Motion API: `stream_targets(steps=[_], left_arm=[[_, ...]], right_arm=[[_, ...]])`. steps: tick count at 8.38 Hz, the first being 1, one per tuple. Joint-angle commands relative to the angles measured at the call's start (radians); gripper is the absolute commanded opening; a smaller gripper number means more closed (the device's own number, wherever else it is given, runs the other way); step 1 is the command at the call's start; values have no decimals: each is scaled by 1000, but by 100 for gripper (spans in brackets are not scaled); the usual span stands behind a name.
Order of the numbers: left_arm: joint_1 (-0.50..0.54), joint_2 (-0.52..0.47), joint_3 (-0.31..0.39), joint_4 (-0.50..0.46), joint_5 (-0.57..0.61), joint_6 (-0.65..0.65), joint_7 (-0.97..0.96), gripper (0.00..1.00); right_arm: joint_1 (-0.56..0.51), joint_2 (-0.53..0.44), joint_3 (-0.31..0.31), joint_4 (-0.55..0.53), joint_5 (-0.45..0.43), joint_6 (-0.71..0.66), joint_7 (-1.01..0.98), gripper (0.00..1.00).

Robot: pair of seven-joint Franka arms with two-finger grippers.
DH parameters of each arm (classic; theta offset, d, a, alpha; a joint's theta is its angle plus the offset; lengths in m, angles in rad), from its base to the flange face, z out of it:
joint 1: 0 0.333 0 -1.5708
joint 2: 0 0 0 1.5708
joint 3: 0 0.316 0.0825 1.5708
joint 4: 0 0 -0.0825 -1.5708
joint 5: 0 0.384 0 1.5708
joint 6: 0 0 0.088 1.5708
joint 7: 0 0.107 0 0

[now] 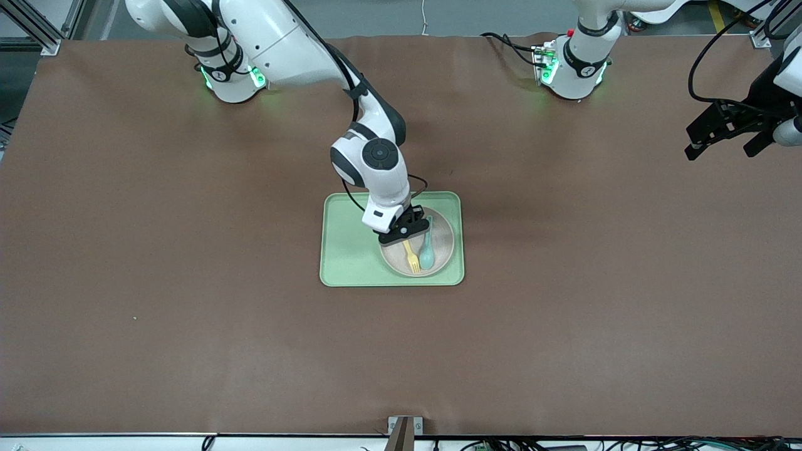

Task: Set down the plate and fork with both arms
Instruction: 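Release the plate and withdraw the left gripper while the right gripper descends, then grasp the yellow fork with the right gripper and lift it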

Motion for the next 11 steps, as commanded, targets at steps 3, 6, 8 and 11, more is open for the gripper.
stream_targets(steps=[3,6,8,11], left_arm=[[0,41,2,38,-11,-25,62,99],[0,47,2,38,-11,-25,67,99],[0,44,1,38,-11,-25,68,99],[-1,41,1,39,-8,-25,76,99]], right_arm=[[21,9,-14,10,-20,-5,29,24],[29,4,-18,9,-23,-11,98,7],[26,1,-21,9,-24,-29,104,3],[18,-35,-20,26,-11,-108,139,2]])
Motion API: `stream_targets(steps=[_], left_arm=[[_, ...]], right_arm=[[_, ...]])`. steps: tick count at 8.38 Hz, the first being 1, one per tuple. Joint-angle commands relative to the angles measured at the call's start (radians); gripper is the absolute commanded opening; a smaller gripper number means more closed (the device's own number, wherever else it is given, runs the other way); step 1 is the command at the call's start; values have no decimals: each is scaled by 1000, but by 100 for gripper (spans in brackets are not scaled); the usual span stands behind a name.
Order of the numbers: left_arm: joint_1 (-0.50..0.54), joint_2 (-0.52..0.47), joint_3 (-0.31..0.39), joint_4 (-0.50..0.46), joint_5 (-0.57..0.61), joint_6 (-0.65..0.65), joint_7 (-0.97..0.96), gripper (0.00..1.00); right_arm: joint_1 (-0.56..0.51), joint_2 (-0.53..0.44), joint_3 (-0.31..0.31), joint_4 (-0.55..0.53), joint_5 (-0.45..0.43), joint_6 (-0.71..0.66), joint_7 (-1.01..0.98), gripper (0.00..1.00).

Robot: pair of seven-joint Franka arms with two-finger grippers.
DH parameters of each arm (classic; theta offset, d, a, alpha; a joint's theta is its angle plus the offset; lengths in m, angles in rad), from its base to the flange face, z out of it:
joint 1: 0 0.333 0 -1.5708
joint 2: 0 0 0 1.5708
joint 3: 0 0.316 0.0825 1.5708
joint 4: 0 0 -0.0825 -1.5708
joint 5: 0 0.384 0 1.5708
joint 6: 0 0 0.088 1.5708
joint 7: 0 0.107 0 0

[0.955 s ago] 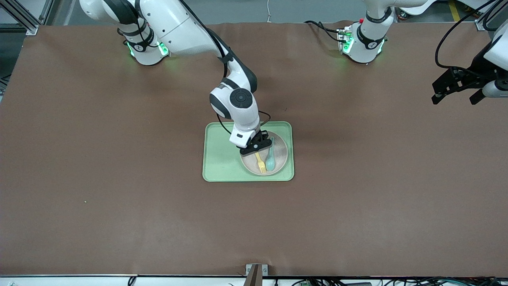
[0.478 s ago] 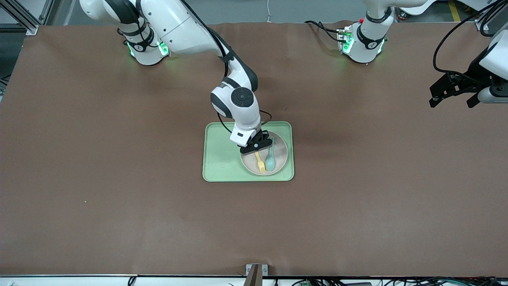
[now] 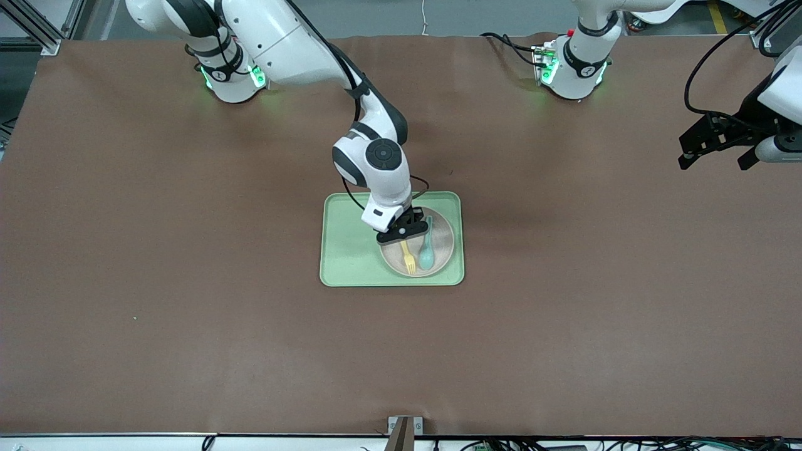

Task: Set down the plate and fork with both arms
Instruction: 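Grasp the yellow fork with the right gripper and lift it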

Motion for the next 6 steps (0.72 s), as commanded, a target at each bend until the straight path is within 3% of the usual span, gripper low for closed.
stream_targets(steps=[1,4,6], left_arm=[[-3,4,1,24,-8,-24,17,99],[-7,4,-5,24,-4,-24,11,99],[-10,4,-5,24,-4,-24,8,99]], right_arm=[[4,-49,-2,44,-9,-134,89,2],[-12,-144,-4,53,-7,-205,213,2],[-106,-196,0,-40,-5,-228,244,3]])
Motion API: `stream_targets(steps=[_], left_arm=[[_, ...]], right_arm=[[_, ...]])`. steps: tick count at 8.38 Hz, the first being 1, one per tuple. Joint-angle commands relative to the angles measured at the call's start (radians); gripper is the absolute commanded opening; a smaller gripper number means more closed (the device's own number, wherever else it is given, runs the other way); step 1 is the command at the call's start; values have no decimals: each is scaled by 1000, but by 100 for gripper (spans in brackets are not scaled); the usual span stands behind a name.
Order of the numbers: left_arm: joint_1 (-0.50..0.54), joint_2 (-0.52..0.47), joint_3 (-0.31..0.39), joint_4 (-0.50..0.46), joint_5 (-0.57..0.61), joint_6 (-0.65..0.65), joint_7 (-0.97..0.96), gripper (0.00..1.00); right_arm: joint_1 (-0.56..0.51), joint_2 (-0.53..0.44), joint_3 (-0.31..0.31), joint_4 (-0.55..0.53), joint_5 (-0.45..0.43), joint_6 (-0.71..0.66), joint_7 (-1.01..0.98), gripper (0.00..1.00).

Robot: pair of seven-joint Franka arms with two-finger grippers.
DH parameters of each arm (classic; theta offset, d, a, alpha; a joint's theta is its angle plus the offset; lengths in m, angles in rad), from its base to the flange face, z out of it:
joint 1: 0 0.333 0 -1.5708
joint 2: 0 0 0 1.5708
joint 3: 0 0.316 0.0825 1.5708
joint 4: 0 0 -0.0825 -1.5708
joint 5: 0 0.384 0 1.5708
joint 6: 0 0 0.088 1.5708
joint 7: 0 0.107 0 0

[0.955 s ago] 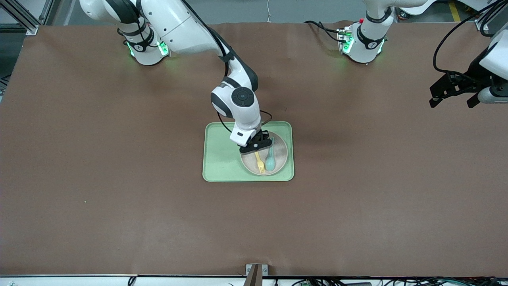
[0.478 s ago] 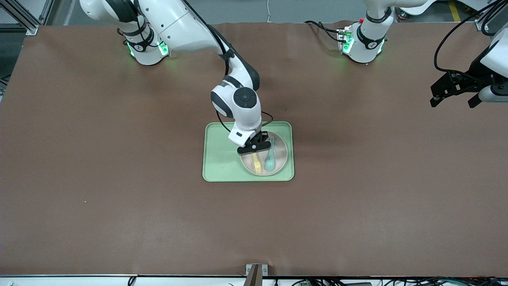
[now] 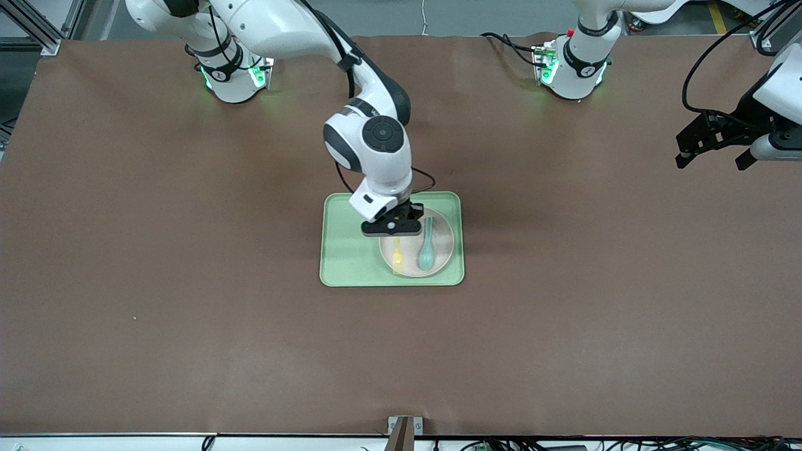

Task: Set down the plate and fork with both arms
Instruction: 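Move the fork beside the plate and lower it onto the tray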

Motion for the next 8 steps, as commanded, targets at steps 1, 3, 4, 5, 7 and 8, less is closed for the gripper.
stream_targets(steps=[1,3,4,5,7,8], left_arm=[[-4,4,-2,23,-5,-24,3,99],[-4,4,-2,23,-7,-24,-5,99],[-4,2,-3,21,-7,-24,-6,99],[-6,2,-3,21,-7,-24,-8,99],[-6,2,-3,23,-7,-24,-9,99],[-6,2,-3,21,-7,-24,-9,99]], right_arm=[[-94,-60,17,-147,5,52,21,2],[-148,-51,19,-176,53,81,15,2],[-148,-54,20,-251,53,174,14,2],[-140,-54,20,-325,53,278,15,2],[-132,-51,23,-354,54,311,17,2],[-131,-51,40,-356,54,313,17,3]])
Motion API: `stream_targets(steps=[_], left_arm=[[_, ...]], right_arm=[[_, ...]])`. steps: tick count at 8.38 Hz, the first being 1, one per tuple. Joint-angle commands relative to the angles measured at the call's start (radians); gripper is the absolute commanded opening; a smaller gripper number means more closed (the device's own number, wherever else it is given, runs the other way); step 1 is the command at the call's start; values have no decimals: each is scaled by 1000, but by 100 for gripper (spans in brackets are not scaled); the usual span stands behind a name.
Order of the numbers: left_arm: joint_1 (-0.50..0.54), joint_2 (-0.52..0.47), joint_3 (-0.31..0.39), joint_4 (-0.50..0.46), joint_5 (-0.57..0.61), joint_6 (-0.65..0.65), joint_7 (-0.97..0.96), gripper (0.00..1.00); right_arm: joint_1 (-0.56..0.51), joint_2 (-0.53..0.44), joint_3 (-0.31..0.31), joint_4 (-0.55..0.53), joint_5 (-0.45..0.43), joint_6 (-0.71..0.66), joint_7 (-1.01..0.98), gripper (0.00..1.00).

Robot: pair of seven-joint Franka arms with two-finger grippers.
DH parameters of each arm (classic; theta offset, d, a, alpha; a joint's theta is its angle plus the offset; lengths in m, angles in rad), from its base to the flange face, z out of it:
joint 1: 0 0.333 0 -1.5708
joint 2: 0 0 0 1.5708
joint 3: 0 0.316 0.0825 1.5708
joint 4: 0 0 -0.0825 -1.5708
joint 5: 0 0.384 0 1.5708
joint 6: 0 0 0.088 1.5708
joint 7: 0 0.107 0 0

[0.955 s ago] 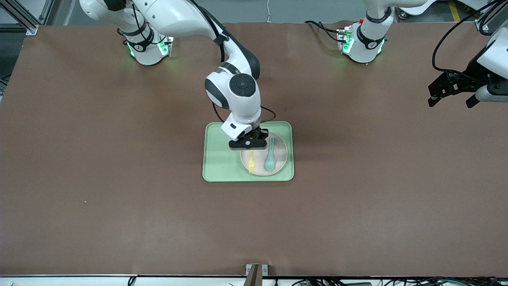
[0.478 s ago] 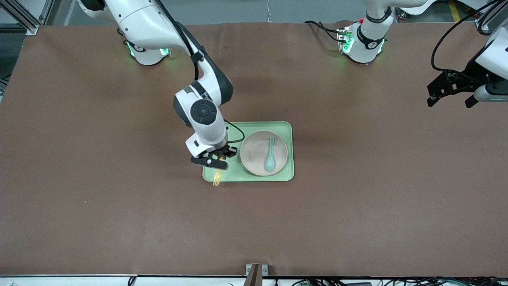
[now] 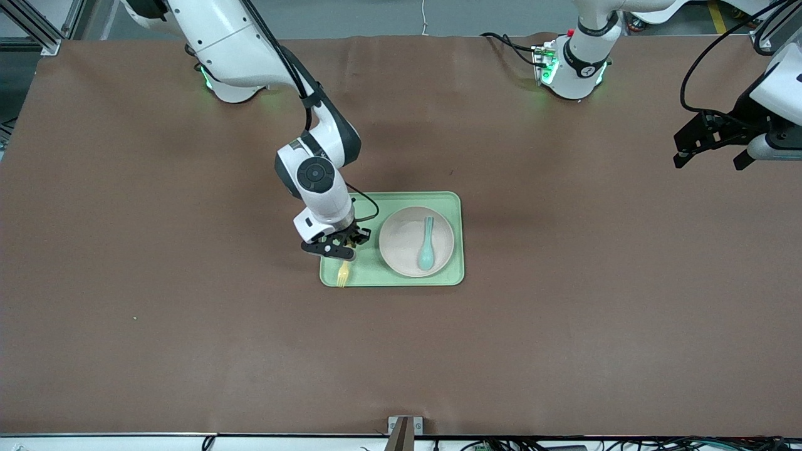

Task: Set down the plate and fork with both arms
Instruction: 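Move the fork beside the plate and lower it onto the tray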

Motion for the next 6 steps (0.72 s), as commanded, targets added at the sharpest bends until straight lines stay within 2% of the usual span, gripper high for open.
stream_targets(steps=[1,4,5,6], left_arm=[[-2,2,-1,21,-8,-24,-8,99],[-2,1,-8,21,-8,-24,-9,99],[-2,1,-8,22,-8,-24,-9,99],[-2,1,-8,21,-8,-24,-9,99]], right_arm=[[-1,-34,27,-35,10,10,15,3],[2,-25,29,-36,10,12,14,5],[2,-25,29,-38,10,9,14,10],[8,-25,29,-47,10,12,14,21]])
